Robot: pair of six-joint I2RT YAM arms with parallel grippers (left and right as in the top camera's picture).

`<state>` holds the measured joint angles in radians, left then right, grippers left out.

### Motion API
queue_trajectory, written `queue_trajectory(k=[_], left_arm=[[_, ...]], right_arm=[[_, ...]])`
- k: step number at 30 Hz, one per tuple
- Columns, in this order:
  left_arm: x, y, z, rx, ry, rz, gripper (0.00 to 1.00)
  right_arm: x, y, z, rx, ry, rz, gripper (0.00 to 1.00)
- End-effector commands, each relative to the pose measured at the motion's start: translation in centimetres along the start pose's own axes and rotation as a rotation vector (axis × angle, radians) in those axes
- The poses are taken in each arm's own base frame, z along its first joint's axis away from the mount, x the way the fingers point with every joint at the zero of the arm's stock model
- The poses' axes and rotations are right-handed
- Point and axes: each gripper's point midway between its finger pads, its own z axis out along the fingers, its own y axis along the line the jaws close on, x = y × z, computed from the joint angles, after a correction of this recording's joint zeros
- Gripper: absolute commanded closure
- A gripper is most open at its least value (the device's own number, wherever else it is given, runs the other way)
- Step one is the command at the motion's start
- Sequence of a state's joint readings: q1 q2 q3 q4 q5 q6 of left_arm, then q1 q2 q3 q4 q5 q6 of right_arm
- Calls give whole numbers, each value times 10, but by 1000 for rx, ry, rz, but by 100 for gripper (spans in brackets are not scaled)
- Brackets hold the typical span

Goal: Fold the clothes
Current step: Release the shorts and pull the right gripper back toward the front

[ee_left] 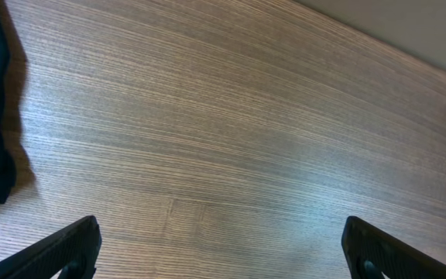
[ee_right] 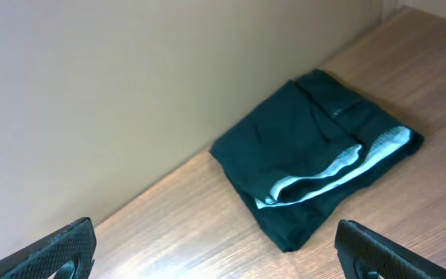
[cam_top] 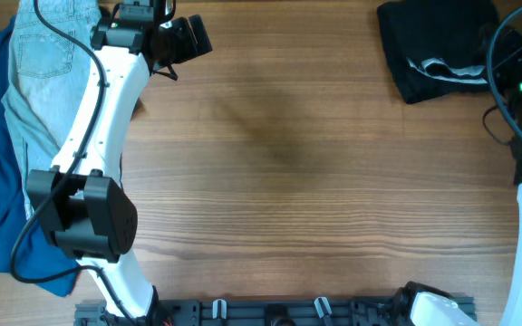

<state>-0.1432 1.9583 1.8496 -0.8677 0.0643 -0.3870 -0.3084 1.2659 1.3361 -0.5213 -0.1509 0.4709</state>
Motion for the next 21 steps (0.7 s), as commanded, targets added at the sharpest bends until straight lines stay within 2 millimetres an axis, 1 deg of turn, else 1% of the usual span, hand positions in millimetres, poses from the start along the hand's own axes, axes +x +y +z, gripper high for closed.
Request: queue_trajectory(k=[1, 5, 7, 9, 11, 13, 14, 15, 16, 17, 19, 20, 21], left_arm=[[2, -1, 5, -7, 7, 13, 0], [3, 0, 5, -7, 8, 13, 0], [2, -1, 5, -7, 7, 13, 0], [3, 0, 5, -7, 8, 13, 0], [2, -1, 5, -7, 7, 13, 0], [3, 0, 5, -7, 8, 13, 0], [2, -1, 5, -7, 7, 13, 0], [2, -1, 5, -7, 7, 13, 0], [2, -1, 5, -7, 7, 13, 0], [2, -1, 5, -7, 7, 13, 0], [2, -1, 5, -7, 7, 13, 0], [2, -1, 5, -7, 7, 13, 0], [2, -1, 5, -7, 7, 13, 0]], right_arm=[[6, 2, 2, -19, 29, 14, 0], [7, 1, 4, -15, 34, 12, 0], [6, -8, 4, 35, 21, 2, 0], [7, -13, 5, 60, 23, -1, 0], [10, -8, -2, 42, 31, -48, 0], [20, 14, -9, -54, 38, -235, 0], [28, 31, -14, -139, 21, -399, 0], [36, 44, -20, -208, -2, -530, 0], [48, 56, -28, -287, -37, -682, 0], [60, 62, -35, -337, -65, -758, 0], [77, 56, -45, -362, -108, -762, 0], [88, 47, -47, -351, -144, -705, 0], [92, 39, -48, -334, -167, -650, 0]])
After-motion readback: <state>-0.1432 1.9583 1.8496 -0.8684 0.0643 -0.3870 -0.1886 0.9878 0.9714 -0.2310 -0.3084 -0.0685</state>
